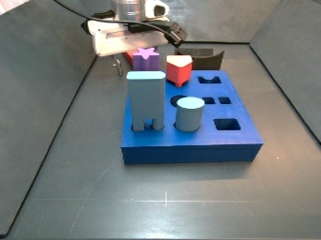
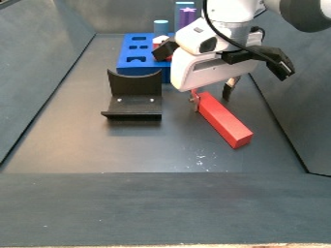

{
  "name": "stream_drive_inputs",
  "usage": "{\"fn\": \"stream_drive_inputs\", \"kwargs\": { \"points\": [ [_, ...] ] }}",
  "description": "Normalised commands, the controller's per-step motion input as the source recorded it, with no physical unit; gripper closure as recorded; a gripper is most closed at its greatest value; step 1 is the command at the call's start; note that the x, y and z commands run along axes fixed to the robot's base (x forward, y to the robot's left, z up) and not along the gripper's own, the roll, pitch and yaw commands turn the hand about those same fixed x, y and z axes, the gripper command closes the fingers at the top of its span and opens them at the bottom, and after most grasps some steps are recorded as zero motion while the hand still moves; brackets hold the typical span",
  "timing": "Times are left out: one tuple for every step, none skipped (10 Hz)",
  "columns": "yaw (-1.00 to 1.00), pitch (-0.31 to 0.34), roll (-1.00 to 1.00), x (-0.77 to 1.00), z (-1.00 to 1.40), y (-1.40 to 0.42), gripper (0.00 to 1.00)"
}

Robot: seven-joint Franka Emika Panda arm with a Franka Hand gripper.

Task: Pick up the rectangle object. Move up. Place the rectangle object on the fixture. Regrasp the rectangle object. Move to above the board. Insert the rectangle object.
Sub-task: Pick up the rectangle object.

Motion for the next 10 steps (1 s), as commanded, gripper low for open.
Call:
{"fn": "stream_drive_inputs", "kwargs": {
  "points": [
    [0.05, 0.000, -0.08, 0.00, 0.00, 0.22, 0.00],
    [0.14, 0.000, -0.07, 0.00, -0.05, 0.23, 0.00],
    [0.02, 0.000, 0.00, 0.01, -0.03, 0.00, 0.00],
    [0.00, 0.000, 0.00, 0.00, 0.00, 0.00, 0.00],
    [0.00, 0.000, 0.00, 0.00, 0.00, 0.00, 1.00],
    [0.00, 0.000, 0.00, 0.00, 0.00, 0.00, 1.00],
    [0.00, 0.000, 0.00, 0.00, 0.00, 0.00, 1.00],
    [0.00, 0.000, 0.00, 0.00, 0.00, 0.00, 1.00],
    [0.00, 0.000, 0.00, 0.00, 0.00, 0.00, 1.00],
    [0.00, 0.000, 0.00, 0.00, 0.00, 0.00, 1.00]
  ]
}}
